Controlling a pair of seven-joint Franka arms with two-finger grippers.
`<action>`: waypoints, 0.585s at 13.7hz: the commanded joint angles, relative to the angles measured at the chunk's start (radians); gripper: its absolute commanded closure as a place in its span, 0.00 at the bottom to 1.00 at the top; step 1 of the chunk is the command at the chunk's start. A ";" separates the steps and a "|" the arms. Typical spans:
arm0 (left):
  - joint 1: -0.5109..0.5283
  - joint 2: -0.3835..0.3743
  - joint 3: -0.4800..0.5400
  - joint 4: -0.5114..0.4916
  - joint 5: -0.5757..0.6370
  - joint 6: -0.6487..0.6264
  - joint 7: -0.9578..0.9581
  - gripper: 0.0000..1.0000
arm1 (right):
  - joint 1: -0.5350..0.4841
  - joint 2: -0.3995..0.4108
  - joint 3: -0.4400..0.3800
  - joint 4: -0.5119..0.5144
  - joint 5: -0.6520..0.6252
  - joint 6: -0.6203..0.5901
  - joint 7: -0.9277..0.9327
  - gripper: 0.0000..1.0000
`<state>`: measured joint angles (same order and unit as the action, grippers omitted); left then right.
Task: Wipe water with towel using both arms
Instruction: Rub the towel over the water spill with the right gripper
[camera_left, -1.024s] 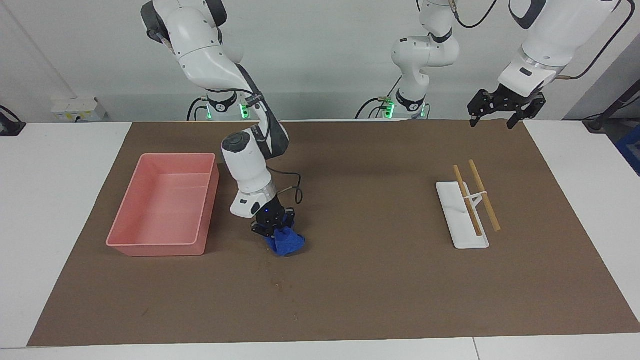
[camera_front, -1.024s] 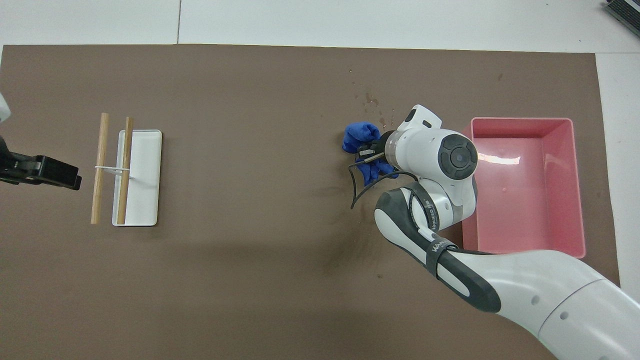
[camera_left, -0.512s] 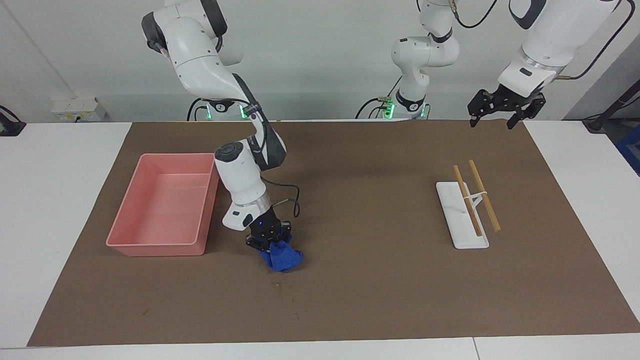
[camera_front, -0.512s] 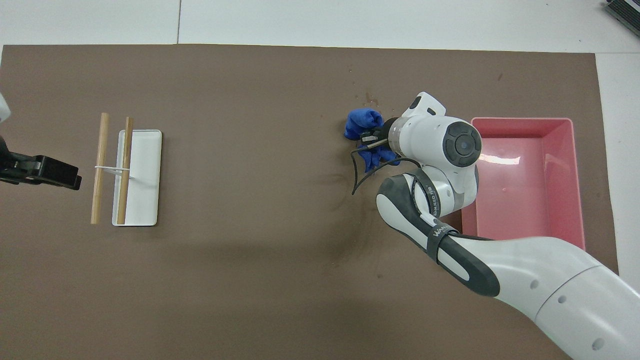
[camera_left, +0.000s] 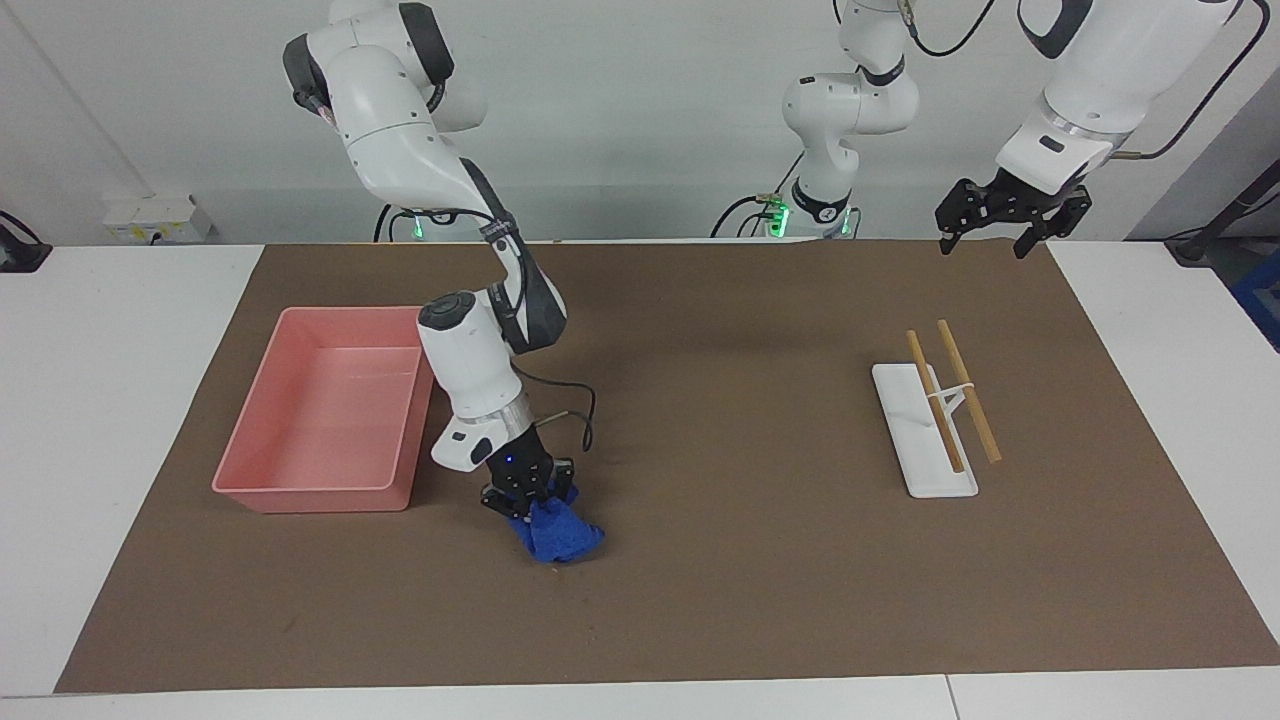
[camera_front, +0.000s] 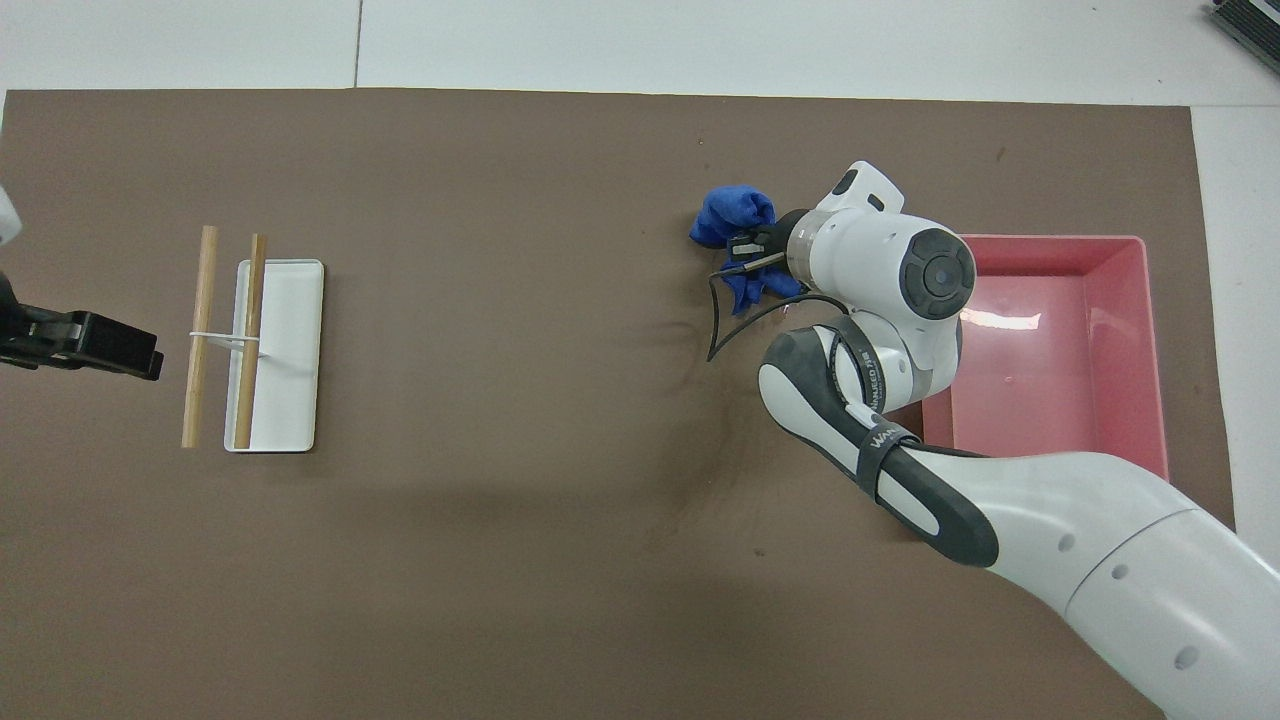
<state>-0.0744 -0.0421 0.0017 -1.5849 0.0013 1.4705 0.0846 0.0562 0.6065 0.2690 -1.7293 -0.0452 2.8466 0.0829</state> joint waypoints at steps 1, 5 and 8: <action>-0.010 -0.004 0.011 -0.001 0.016 -0.016 0.015 0.00 | -0.012 0.064 0.012 0.083 -0.030 0.020 0.028 1.00; -0.010 -0.004 0.011 0.000 0.016 -0.016 0.015 0.00 | 0.001 0.087 0.013 0.134 -0.027 0.020 0.046 1.00; -0.010 -0.004 0.011 -0.001 0.016 -0.016 0.015 0.00 | 0.008 -0.023 0.012 0.093 -0.025 -0.082 0.095 1.00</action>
<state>-0.0744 -0.0421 0.0017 -1.5849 0.0013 1.4702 0.0848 0.0652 0.6590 0.2767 -1.6155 -0.0452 2.8399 0.1268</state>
